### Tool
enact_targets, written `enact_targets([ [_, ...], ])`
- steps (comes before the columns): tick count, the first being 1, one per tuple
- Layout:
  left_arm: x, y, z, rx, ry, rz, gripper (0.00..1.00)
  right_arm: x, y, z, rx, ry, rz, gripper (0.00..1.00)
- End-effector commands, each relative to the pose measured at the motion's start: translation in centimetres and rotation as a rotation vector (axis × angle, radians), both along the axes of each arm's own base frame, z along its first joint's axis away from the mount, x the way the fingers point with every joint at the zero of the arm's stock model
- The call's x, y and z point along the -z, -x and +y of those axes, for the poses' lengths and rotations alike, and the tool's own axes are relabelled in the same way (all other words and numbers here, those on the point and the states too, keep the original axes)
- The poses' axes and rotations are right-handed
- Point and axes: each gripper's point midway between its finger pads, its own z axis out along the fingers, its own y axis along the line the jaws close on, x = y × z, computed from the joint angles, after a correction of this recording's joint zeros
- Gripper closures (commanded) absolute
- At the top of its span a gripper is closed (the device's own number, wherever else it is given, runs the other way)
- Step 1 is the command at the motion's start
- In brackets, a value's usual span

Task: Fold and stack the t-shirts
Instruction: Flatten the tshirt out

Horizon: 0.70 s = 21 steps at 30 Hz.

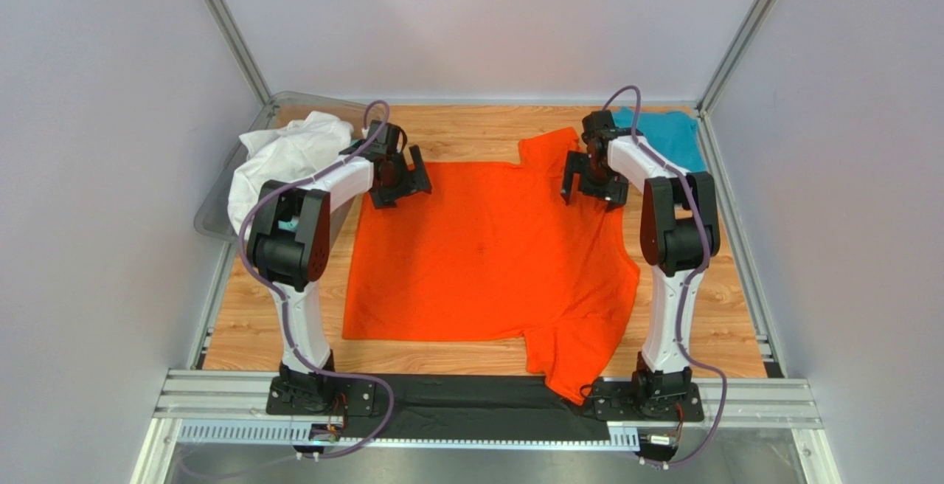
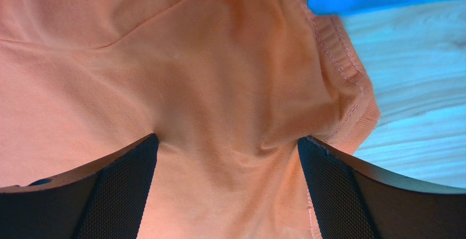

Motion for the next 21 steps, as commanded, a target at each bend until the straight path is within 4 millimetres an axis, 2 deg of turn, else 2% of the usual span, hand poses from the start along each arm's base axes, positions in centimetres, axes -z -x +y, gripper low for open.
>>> enact_targets([
  [1, 1.0, -1.0, 0.3, 0.01, 0.016, 0.024, 0.0, 0.5, -1.5, -0.4, -0.033, 0.02, -0.003, 0.0],
  [4, 0.6, -1.7, 0.3, 0.006, 0.016, 0.007, 0.0, 0.7, -2.1, -0.7, -0.036, 0.028, 0.004, 0.0],
  [7, 0.2, -2.6, 0.5, 0.01, 0.002, -0.001, 0.0, 0.2, -2.8, -1.0, -0.035, 0.039, -0.007, 0.0],
  [10, -0.7, -2.4, -0.1, 0.036, 0.031, 0.002, 0.0, -0.9, -3.0, -0.8, -0.039, 0.029, -0.021, 0.0],
  [13, -3.0, -2.1, -0.7, 0.059, 0.071, -0.035, 0.0, -3.1, -2.8, -0.7, -0.043, 0.018, -0.059, 0.0],
  [14, -4.9, -2.0, -1.0, 0.071, 0.088, -0.069, 0.0, -3.8, -2.7, -0.6, -0.045, 0.015, -0.071, 0.0],
  [15, -5.8, -1.8, -1.0, 0.073, 0.094, -0.085, 0.0, -5.2, -2.4, -0.5, -0.047, 0.012, -0.098, 0.0],
  [16, -6.1, -1.1, -1.0, 0.076, 0.099, -0.084, 0.0, -6.1, -2.1, -0.3, -0.053, 0.01, -0.115, 0.0],
  [17, -8.4, -0.7, -1.1, 0.083, 0.116, -0.128, 0.0, -6.9, -1.8, -0.2, -0.055, 0.01, -0.129, 0.0],
  [18, -9.3, -0.2, -1.2, 0.084, 0.125, -0.143, 0.0, -8.4, -1.2, -0.2, -0.058, 0.006, -0.156, 0.0],
  [19, -9.5, 0.7, -1.2, 0.086, 0.127, -0.145, 0.0, -9.1, -0.6, 0.2, -0.066, 0.009, -0.169, 0.0],
  [20, -11.9, 1.3, -1.0, 0.083, 0.129, -0.197, 0.0, -9.8, -0.1, 0.2, -0.058, 0.005, -0.184, 0.0],
  [21, -12.7, 2.2, -1.0, 0.082, 0.13, -0.208, 0.0, -11.9, 0.4, 0.5, -0.057, -0.004, -0.234, 0.0],
])
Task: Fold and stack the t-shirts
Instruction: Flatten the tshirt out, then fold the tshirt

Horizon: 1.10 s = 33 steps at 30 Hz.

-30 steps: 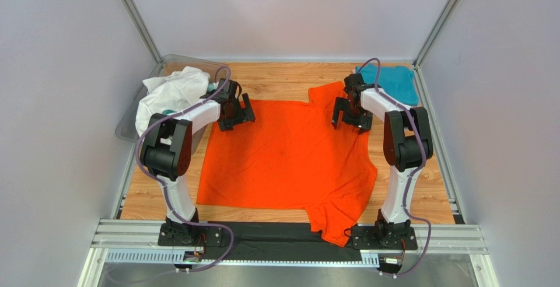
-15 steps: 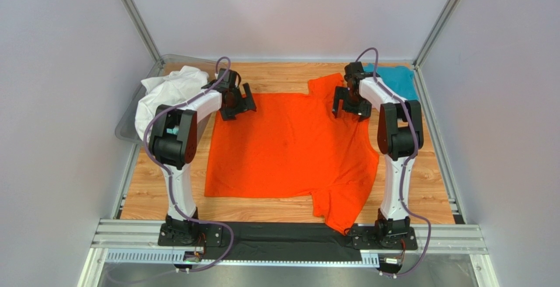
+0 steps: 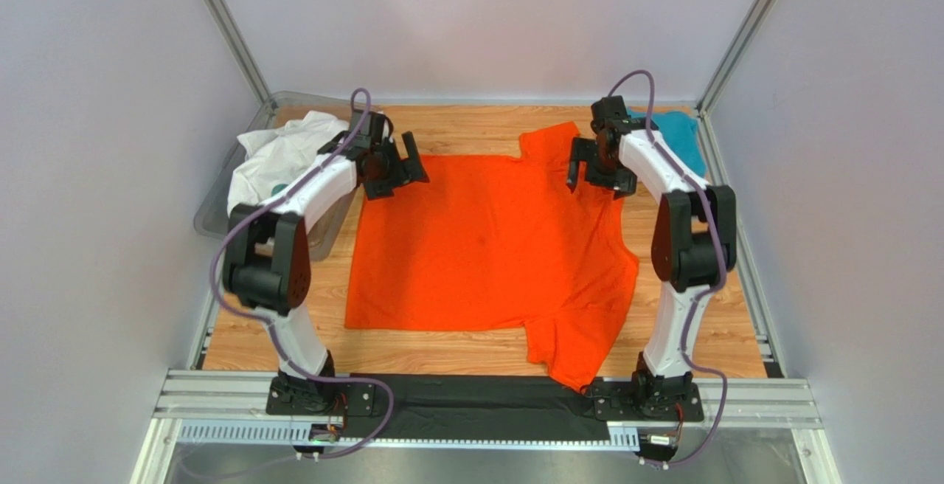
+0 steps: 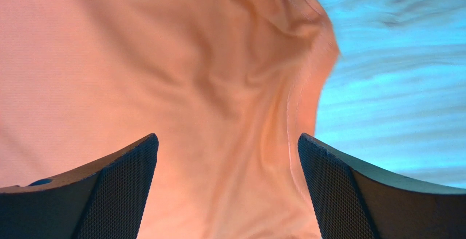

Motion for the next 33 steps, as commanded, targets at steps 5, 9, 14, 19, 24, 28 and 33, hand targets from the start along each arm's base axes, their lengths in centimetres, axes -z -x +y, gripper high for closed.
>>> enact_targets([
  [5, -7.9, 9.8, 0.6, -0.014, 0.066, -0.143, 0.0, -9.6, 6.9, 1.0, 0.032, -0.064, -0.247, 0.0],
  [9, -2.6, 18.5, 3.6, -0.11, 0.027, -0.023, 0.0, -9.2, 11.6, 1.2, 0.06, -0.15, -0.291, 0.0],
  [14, 1.3, 25.9, 8.7, -0.282, -0.102, 0.082, 0.0, -6.9, 15.9, 1.4, 0.05, -0.203, -0.275, 0.0],
  [19, 3.4, 27.2, 8.5, -0.355, -0.045, 0.118, 0.0, -5.8, 17.0, 2.4, 0.02, -0.26, -0.235, 0.0],
  [24, 5.0, 27.6, 10.1, -0.406, -0.136, 0.164, 0.03, -5.4, 17.4, 2.3, -0.009, -0.246, -0.226, 0.0],
  [28, 6.2, 27.6, 10.4, -0.415, -0.162, 0.198, 0.13, -5.4, 17.6, 2.2, -0.02, -0.236, -0.22, 0.0],
  [33, 7.1, 27.5, 11.0, -0.438, -0.185, 0.194, 0.33, -5.2, 17.7, 2.3, -0.031, -0.237, -0.208, 0.0],
])
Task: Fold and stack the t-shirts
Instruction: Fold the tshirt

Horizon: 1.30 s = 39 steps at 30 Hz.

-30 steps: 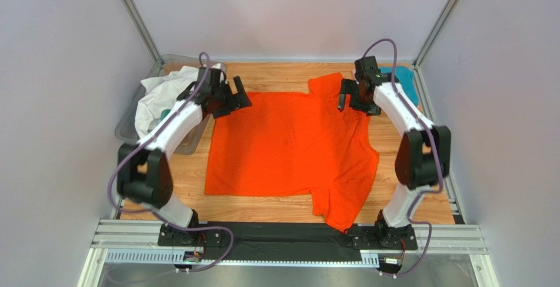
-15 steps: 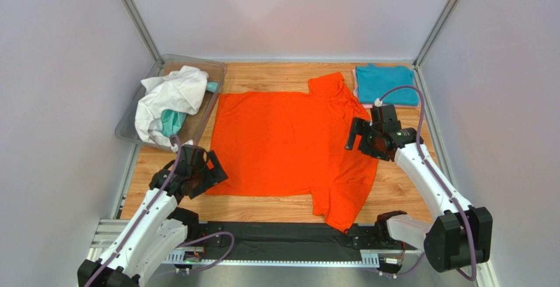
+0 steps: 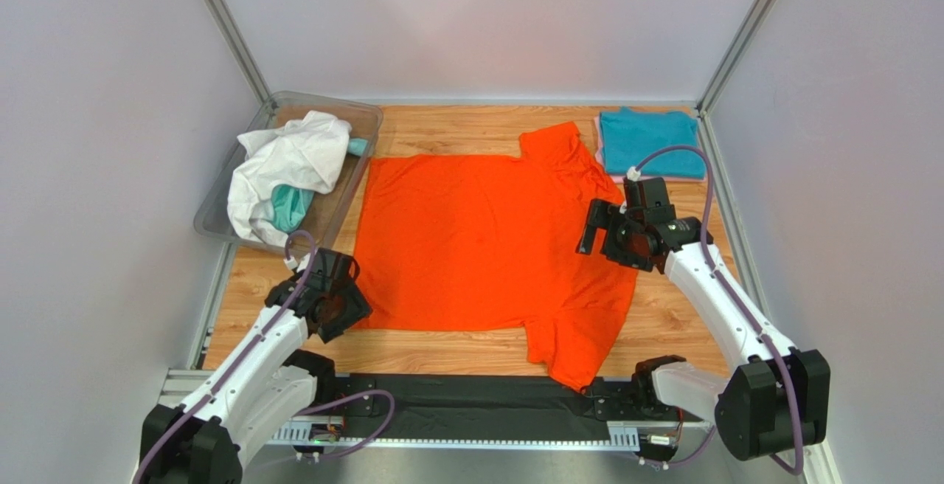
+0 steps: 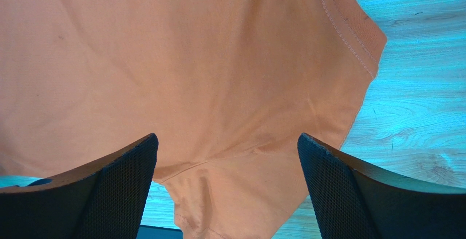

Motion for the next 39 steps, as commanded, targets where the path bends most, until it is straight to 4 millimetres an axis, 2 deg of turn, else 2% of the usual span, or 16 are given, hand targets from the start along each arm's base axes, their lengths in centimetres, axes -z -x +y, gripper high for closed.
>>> enact_targets([
  [1, 0.2, -0.9, 0.9, -0.042, -0.033, -0.04, 0.35, -0.3, -0.1, 0.3, -0.028, -0.008, -0.027, 0.0],
  [3, 0.5, -0.9, 1.2, -0.046, -0.046, -0.042, 0.41, -0.1, 0.0, 0.3, -0.032, -0.009, -0.021, 0.0],
  [7, 0.8, -1.1, 1.5, -0.057, -0.06, -0.039, 0.41, 0.3, 0.4, 0.2, -0.032, -0.004, -0.008, 0.0],
  [10, 1.0, -1.1, 1.4, -0.049, -0.058, -0.025, 0.48, 0.4, 0.6, 0.1, -0.034, 0.0, -0.001, 0.0],
  [11, 1.1, -1.1, 1.4, -0.05, -0.055, -0.023, 0.57, 0.4, 0.6, 0.0, -0.032, 0.003, -0.002, 0.0],
  [13, 1.2, -1.2, 1.1, -0.046, -0.046, -0.02, 0.62, 0.4, 0.7, 0.0, -0.032, 0.003, 0.0, 0.0],
  [14, 1.3, -1.2, 1.0, -0.041, -0.042, -0.017, 0.71, 0.5, 0.6, -0.1, -0.029, 0.006, 0.001, 0.0],
  [17, 1.3, -1.2, 0.8, -0.032, -0.031, -0.015, 0.85, 0.5, 0.8, -0.1, -0.027, 0.01, 0.005, 0.0],
  [21, 1.2, -1.1, 0.7, -0.021, -0.028, -0.016, 0.98, 0.5, 0.9, -0.3, -0.019, 0.018, 0.015, 0.0],
  [28, 0.3, -0.9, 1.0, -0.014, -0.036, -0.03, 1.0, 0.1, 2.0, -0.2, -0.045, 0.016, 0.028, 0.0],
  [31, -0.2, -0.9, 1.1, -0.015, -0.037, -0.056, 1.0, 0.1, 3.9, 0.5, -0.079, 0.051, 0.058, 0.0],
  [34, -0.5, -1.0, 1.2, -0.02, -0.034, -0.08, 1.0, 0.4, 6.1, 2.1, -0.138, 0.102, 0.081, 0.0],
  [35, -0.6, -1.1, 1.1, -0.021, -0.031, -0.084, 1.0, 0.8, 7.9, 3.7, -0.225, 0.12, 0.103, 0.0],
  [37, -0.8, -1.1, 1.1, -0.02, -0.031, -0.086, 1.0, 1.8, 10.3, 4.7, -0.26, 0.135, 0.157, 0.02],
  [38, -1.0, -1.2, 1.1, -0.022, -0.032, -0.088, 1.0, 2.4, 12.2, 5.0, -0.306, 0.174, 0.19, 0.02],
  [39, -1.0, -1.2, 1.1, -0.024, -0.033, -0.085, 1.0, 3.2, 13.5, 4.8, -0.312, 0.196, 0.222, 0.03],
])
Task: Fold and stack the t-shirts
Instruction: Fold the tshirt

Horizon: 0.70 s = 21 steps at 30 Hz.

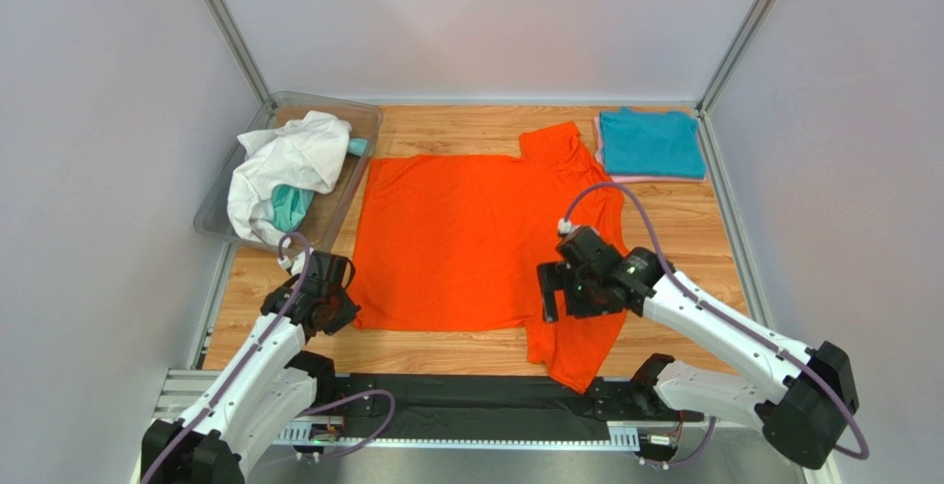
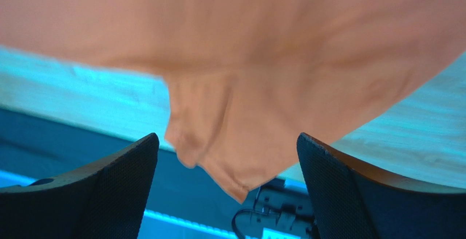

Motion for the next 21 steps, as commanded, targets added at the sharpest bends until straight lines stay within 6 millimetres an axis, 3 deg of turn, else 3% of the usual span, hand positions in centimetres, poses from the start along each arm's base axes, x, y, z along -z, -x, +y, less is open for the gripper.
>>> enact_targets([
  [1, -0.8, -0.1, 0.2, 0.003, -0.012, -0.006, 1.0, 2.1, 5.4, -1.5, 0.044, 0.117, 0.127, 0.05],
  [5, -0.6, 0.0, 0.3, -0.002, -0.012, 0.002, 1.0, 3.4, 9.9, 0.1, -0.094, 0.083, 0.189, 0.1],
  [9, -0.6, 0.1, 0.0, -0.001, 0.006, 0.004, 1.0, 5.1, 11.8, 1.3, -0.183, 0.042, 0.249, 0.15],
  [13, -0.4, 0.3, -0.2, 0.005, 0.013, 0.014, 1.0, 6.5, 12.6, 2.4, -0.235, 0.024, 0.292, 0.26],
  [21, -0.3, 0.4, -0.3, -0.003, 0.023, 0.017, 1.0, 8.3, 13.5, 0.9, -0.242, 0.107, 0.347, 0.44],
])
